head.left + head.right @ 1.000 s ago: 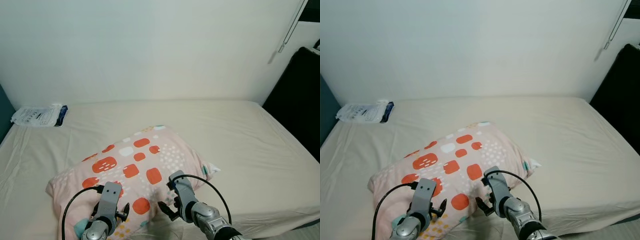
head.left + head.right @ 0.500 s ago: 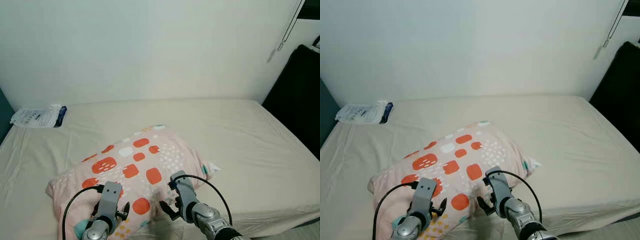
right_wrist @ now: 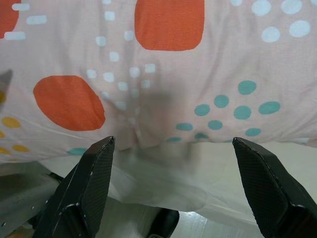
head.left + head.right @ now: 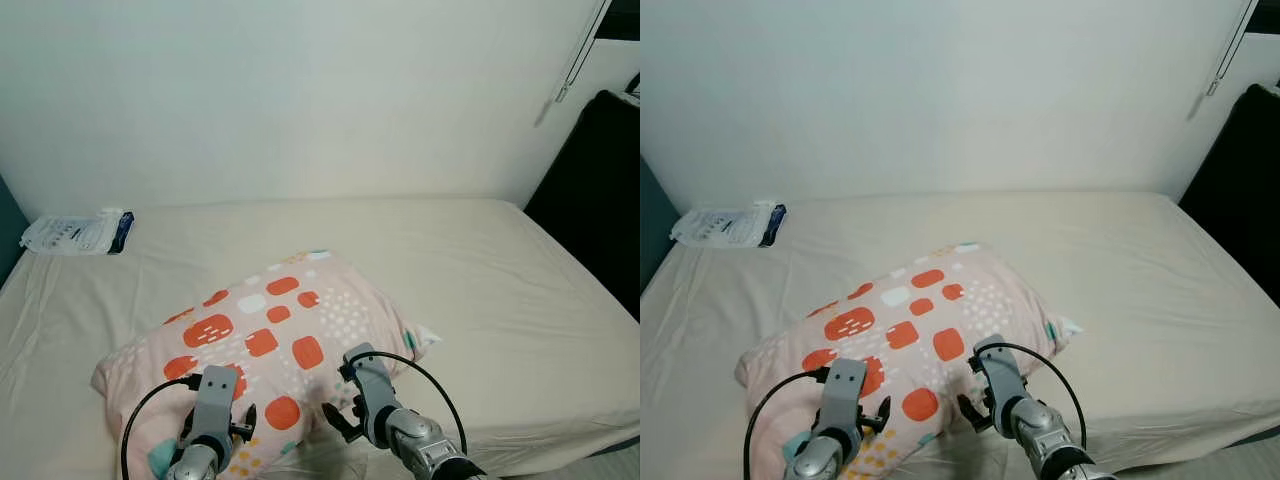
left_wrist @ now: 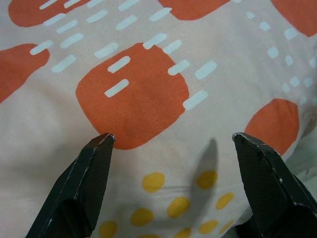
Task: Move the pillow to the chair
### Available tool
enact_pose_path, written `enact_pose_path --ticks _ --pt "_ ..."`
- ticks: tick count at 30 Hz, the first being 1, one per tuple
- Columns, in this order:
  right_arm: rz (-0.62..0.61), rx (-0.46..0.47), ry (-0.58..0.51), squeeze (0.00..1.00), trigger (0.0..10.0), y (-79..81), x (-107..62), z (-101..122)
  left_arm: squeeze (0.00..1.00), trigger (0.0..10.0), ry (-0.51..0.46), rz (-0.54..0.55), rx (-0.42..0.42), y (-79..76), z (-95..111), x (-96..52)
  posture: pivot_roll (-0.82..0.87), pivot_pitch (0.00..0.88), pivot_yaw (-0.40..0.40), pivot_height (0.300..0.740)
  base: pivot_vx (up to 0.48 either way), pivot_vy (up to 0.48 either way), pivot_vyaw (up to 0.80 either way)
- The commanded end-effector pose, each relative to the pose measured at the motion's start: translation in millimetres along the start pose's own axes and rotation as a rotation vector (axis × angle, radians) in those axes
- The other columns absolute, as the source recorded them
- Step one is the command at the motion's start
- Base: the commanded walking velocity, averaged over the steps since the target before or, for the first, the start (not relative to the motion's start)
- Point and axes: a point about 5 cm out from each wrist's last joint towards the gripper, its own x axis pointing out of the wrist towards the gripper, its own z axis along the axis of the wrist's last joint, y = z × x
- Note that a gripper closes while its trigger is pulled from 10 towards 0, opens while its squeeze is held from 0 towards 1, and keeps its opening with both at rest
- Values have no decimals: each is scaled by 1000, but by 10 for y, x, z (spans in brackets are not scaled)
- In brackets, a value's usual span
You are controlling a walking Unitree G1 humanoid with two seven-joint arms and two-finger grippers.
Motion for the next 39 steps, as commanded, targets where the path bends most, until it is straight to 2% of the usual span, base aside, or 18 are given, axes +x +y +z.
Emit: enact_pose_path --ticks 1,23,39 --pt "-10 5 3 0 10000 -12 -9 -20 0 10000 3 -4 -1 -17 -11 -5 81 0 -72 740 0 0 0" --pt "-23 0 9 0 10000 -46 -19 -25 0 10000 10 25 -12 66 32 23 84 0 -63 740 0 0 0" --pt "-25 6 11 0 10000 -35 -18 -38 0 10000 10 20 -3 62 29 21 89 0 -53 740 0 0 0"
